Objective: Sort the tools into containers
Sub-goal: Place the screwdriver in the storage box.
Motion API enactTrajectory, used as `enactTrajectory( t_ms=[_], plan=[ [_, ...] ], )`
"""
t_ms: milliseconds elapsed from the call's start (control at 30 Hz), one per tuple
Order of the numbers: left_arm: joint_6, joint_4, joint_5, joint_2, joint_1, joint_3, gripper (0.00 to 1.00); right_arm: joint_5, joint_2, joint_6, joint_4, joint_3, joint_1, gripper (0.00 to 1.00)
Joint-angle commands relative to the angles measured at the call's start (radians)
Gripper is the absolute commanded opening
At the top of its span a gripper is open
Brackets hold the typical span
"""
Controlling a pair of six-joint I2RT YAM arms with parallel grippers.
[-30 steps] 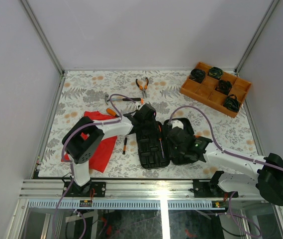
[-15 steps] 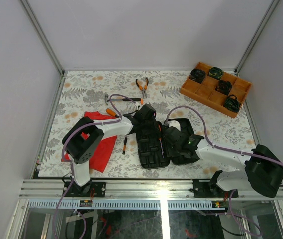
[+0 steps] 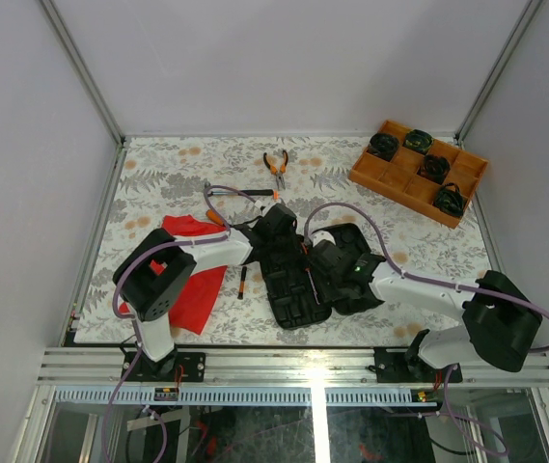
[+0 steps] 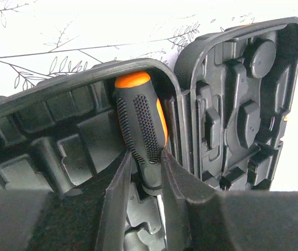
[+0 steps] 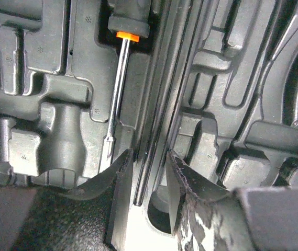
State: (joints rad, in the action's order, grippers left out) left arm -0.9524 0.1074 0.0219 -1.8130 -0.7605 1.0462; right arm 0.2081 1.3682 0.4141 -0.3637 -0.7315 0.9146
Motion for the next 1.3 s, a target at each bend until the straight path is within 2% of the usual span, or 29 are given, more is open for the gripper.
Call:
enactTrajectory(
  t_ms=[0,67,133,300,433,600,1033,1267],
  plan=[
    [0.009,0.061,-0.038,0.002,-0.001,-0.025,0.27,0.069,0.009,-0.060,-0.028,-0.052,-0.002,0.40],
    [0.009,0.065,-0.040,-0.005,-0.001,-0.019,0.28,0.086,-0.028,-0.034,-0.039,-0.055,-0.002,0.49],
    [0.008,0.064,-0.041,-0.009,-0.002,-0.017,0.28,0.113,-0.072,-0.005,-0.057,-0.055,-0.002,0.53],
    [0.001,0.060,-0.048,-0.012,-0.001,-0.021,0.31,0.118,-0.182,0.047,-0.069,-0.036,-0.002,0.56],
    [-0.009,0.054,-0.054,-0.012,-0.001,-0.029,0.34,0.044,-0.246,0.106,-0.024,-0.003,-0.002,0.56],
    [-0.018,0.042,-0.050,-0.021,-0.002,-0.032,0.34,-0.058,-0.247,0.176,0.037,0.032,-0.001,0.51],
    [-0.019,0.039,-0.057,-0.027,-0.002,-0.033,0.31,-0.076,-0.180,0.198,0.036,0.035,-0.001,0.31],
    [-0.026,0.037,-0.069,-0.020,-0.002,-0.045,0.29,-0.076,-0.164,0.210,0.027,0.027,-0.002,0.26]
  ],
)
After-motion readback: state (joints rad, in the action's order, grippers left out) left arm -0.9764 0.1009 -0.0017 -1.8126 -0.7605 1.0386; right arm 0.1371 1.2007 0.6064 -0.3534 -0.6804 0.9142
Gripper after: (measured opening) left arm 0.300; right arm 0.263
